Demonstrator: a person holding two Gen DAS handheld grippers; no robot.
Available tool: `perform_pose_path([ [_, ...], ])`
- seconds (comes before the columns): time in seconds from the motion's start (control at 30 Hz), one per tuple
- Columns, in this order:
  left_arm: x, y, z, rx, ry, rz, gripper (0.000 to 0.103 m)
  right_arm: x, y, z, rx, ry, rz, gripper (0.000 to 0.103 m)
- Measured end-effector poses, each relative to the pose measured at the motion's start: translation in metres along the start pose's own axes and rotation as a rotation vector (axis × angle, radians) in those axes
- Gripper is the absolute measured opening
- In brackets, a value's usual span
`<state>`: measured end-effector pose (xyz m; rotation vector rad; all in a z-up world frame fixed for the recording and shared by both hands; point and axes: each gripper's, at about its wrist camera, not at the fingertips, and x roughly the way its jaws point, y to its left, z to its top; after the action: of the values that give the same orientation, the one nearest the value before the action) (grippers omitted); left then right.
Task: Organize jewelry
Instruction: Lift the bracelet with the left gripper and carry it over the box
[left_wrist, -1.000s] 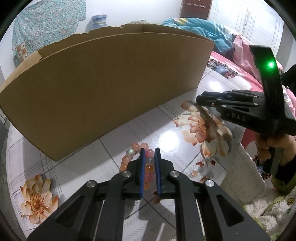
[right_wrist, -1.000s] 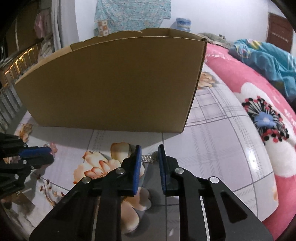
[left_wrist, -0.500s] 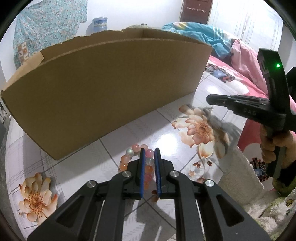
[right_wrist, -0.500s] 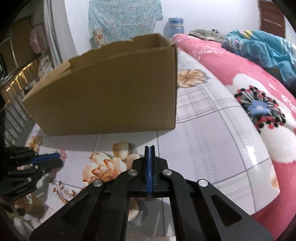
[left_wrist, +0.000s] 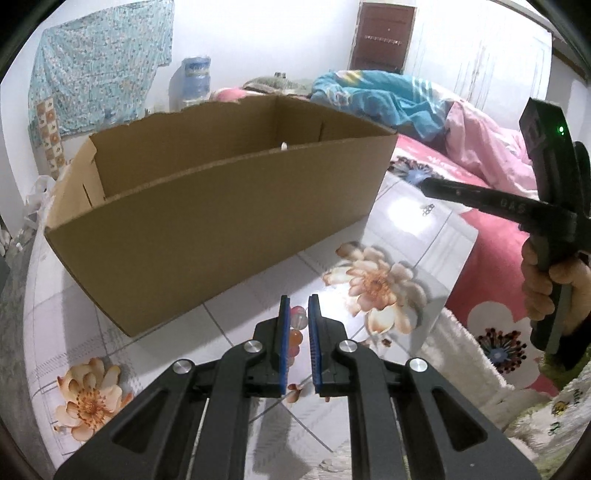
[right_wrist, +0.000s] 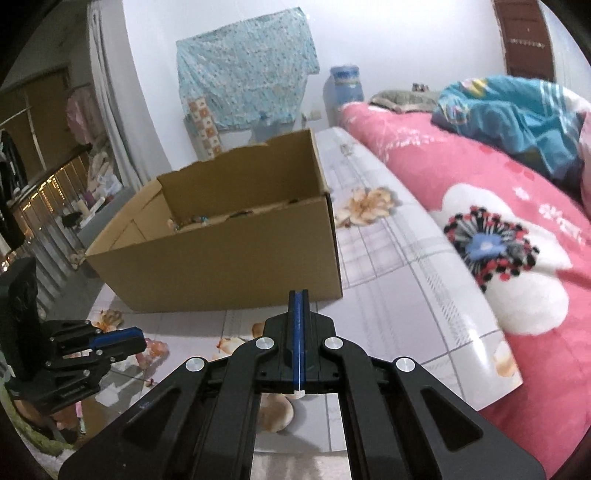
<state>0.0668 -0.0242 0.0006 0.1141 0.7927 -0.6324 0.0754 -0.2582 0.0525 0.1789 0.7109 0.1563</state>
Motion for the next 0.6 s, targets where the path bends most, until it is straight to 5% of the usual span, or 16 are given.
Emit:
perform_pose_path([
  [0.2,-0.029,-0.001,0.020,-0.016,-0.077,-0.054,0.009,-0.017,0.010,0.021,0.007,-0.042,0.069,0.000],
  [0.4,-0.062,0.011,0.067,-0.071,-0.204,-0.191,0.009,-0.029,0.037,0.071,-0.063,-0.137,0.178,0.000],
  [0.6,-0.060,0.028,0.112,-0.065,-0.238,-0.198,0.009,0.010,0.047,0.115,-0.074,-0.091,0.282,0.000],
])
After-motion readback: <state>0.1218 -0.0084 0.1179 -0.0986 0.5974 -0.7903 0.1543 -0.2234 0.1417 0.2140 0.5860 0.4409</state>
